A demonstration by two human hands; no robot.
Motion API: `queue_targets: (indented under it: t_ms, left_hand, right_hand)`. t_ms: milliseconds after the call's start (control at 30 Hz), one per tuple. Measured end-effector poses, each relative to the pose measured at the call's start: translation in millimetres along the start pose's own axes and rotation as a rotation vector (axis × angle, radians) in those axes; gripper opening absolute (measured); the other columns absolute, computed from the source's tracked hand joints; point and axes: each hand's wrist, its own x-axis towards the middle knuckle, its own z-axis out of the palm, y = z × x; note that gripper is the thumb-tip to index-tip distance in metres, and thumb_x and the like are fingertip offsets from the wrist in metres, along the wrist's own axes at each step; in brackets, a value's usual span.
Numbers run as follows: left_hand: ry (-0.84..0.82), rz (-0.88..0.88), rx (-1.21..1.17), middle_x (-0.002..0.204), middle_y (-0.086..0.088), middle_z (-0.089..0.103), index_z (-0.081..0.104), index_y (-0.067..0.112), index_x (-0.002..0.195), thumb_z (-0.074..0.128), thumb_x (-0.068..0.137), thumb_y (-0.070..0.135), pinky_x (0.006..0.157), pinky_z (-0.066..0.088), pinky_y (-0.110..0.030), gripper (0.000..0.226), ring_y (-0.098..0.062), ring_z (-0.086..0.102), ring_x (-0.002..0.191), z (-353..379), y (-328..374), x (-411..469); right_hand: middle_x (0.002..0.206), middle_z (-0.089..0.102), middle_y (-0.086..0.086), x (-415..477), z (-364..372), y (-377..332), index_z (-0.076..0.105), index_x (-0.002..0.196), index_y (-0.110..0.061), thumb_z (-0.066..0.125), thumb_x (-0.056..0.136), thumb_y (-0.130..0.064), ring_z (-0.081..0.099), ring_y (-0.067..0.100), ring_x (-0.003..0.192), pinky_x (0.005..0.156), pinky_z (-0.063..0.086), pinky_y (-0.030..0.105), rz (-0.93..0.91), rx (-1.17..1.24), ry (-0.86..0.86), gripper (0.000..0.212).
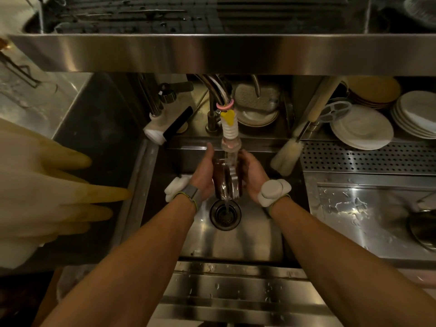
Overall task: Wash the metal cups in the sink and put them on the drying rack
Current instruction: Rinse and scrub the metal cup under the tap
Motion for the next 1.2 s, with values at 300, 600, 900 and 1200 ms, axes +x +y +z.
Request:
queue_targets:
  t_ms: [300, 600, 900, 1200]
  left_hand:
    - [0.055, 0.056, -0.047, 0.108, -0.021, 0.067, 0.062, 0.006, 0.113, 0.023, 0.091, 0.068, 0.09, 0.051, -0.043, 0.076, -0.033, 0.064, 0.102, 8, -7, 0]
    - [0.13, -0.134, 0.24, 0.114, -0.017, 0.064, 0.057, 0.017, 0.12, 0.019, 0.097, 0.059, 0.072, 0.054, -0.048, 0.061, -0.035, 0.062, 0.102, -1, -13, -4]
    - [0.105, -0.089, 0.284, 0.094, -0.013, 0.067, 0.063, 0.014, 0.087, 0.066, 0.086, 0.028, 0.082, 0.057, -0.048, 0.014, -0.027, 0.066, 0.086, 9, -4, -11]
    - [0.164, -0.027, 0.257, 0.09, -0.005, 0.062, 0.062, 0.015, 0.097, 0.053, 0.084, 0.028, 0.074, 0.05, -0.034, 0.02, -0.021, 0.059, 0.088, -4, -8, -9]
  right_hand:
    - [0.119, 0.059, 0.01, -7, -7, 2, 0.05, 0.134, -0.006, 0.029, 0.1, -0.044, 0.06, 0.016, 0.094, 0.065, 0.046, 0.019, -0.022, 0.001, -0.019, 0.054]
    - [0.091, 0.072, 0.01, -3, 1, 5, 0.076, 0.081, -0.014, 0.055, 0.088, -0.045, 0.067, 0.026, 0.09, 0.089, 0.052, 0.039, -0.1, -0.07, 0.087, 0.039]
    - [0.119, 0.066, 0.015, -5, -8, 2, 0.063, 0.119, -0.01, 0.049, 0.094, -0.042, 0.062, 0.03, 0.11, 0.104, 0.045, 0.045, -0.101, -0.261, 0.171, 0.043]
    - [0.096, 0.071, 0.01, -1, -12, 7, 0.064, 0.113, -0.008, 0.071, 0.078, -0.046, 0.07, 0.023, 0.081, 0.065, 0.059, 0.03, 0.046, -0.314, 0.09, 0.052]
